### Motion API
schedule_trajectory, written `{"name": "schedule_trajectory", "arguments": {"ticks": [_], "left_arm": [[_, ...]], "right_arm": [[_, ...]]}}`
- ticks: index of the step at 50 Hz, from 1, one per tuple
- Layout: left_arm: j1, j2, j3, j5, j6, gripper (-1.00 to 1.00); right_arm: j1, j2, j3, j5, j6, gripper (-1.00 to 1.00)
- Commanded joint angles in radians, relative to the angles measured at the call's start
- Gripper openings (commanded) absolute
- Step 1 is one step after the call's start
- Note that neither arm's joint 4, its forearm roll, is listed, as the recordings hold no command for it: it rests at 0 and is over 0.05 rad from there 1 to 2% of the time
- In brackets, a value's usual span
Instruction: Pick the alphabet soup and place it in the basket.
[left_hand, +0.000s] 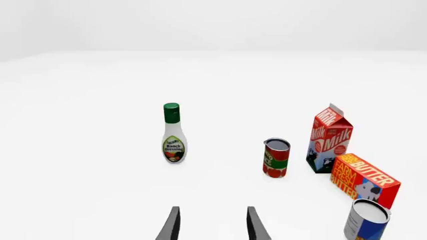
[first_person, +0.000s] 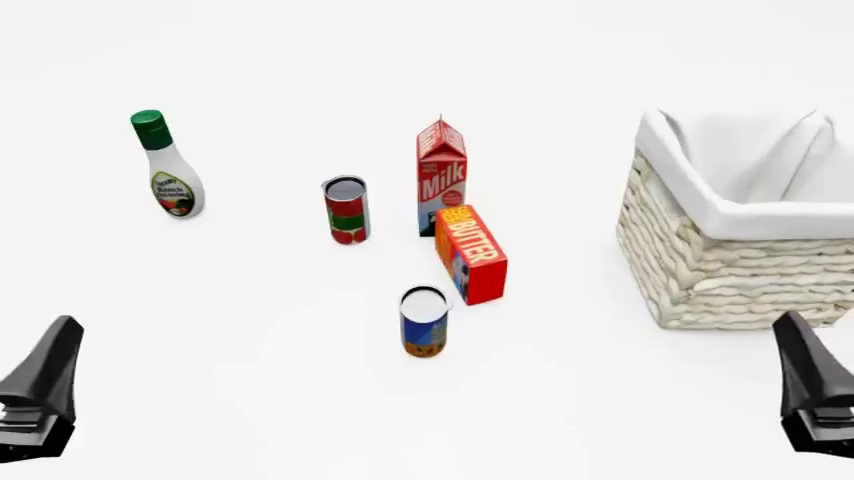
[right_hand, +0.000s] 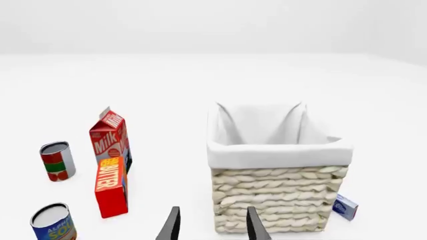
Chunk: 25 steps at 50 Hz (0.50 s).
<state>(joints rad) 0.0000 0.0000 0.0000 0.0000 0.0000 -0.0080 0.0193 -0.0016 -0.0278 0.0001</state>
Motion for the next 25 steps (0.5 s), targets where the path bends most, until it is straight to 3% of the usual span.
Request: {"name": "schedule_trajectory", "arguments": {"ticks": [1, 18, 25], "left_arm": [[0.0, 0.0, 0.0, 0.0, 0.0, 1.0], [0.0, 0.0, 0.0, 0.0, 0.0, 1.0], [0.0, 0.0, 0.0, 0.0, 0.0, 1.0]], "right_arm": [[0.007, -0.007, -0.002, 0.024, -0.006, 1.0], [0.037, -0.018, -0.01, 0.051, -0.022, 1.0], [0.089, -0.019, -0.078, 0.096, -0.019, 1.0]]}}
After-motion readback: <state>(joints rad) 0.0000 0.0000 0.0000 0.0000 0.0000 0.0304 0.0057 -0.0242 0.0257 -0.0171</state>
